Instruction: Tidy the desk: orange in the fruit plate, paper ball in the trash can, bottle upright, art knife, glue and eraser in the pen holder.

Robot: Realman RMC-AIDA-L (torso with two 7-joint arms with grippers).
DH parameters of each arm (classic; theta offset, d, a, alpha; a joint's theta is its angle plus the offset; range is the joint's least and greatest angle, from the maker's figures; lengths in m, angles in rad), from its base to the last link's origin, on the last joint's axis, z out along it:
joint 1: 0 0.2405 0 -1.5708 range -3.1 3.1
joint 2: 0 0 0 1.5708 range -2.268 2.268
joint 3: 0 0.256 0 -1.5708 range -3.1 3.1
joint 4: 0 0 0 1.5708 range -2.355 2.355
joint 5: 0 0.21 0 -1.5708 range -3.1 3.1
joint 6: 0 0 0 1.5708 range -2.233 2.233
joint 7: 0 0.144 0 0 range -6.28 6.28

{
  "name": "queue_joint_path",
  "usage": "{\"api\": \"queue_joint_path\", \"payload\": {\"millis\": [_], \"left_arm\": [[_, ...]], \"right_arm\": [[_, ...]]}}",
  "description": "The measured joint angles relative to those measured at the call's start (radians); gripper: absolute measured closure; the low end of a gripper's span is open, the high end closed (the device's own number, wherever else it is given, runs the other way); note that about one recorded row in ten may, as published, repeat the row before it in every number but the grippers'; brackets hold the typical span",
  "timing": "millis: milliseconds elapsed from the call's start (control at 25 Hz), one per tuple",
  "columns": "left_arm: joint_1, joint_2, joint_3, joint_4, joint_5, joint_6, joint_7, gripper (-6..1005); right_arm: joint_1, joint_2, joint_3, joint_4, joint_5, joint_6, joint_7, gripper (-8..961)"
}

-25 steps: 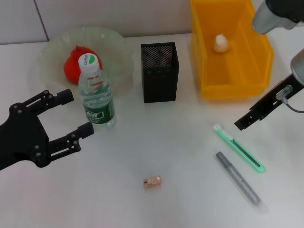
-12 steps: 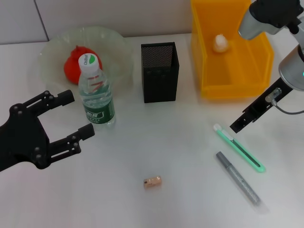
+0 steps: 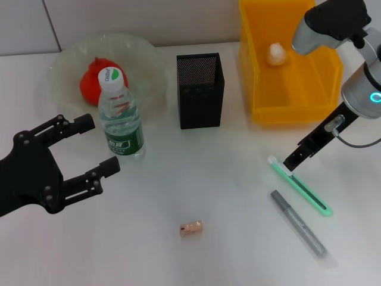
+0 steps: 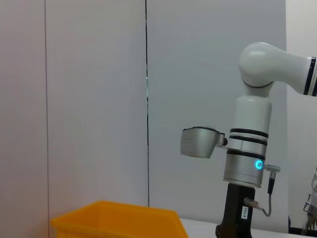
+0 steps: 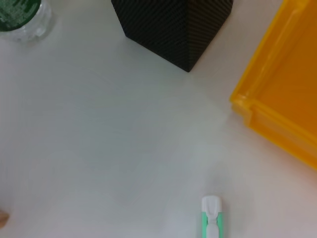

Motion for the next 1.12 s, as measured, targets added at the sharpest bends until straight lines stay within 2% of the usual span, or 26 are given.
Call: {"api": "queue_joint_path", "payload": {"millis": [1120], "left_arm": [[-0.007, -0.001, 0.009, -0.016, 0.0, 0.011, 0.011, 212]], "right_arm": [[0.046, 0.0, -0.038, 0.113, -0.014, 0.046, 0.034, 346]]}}
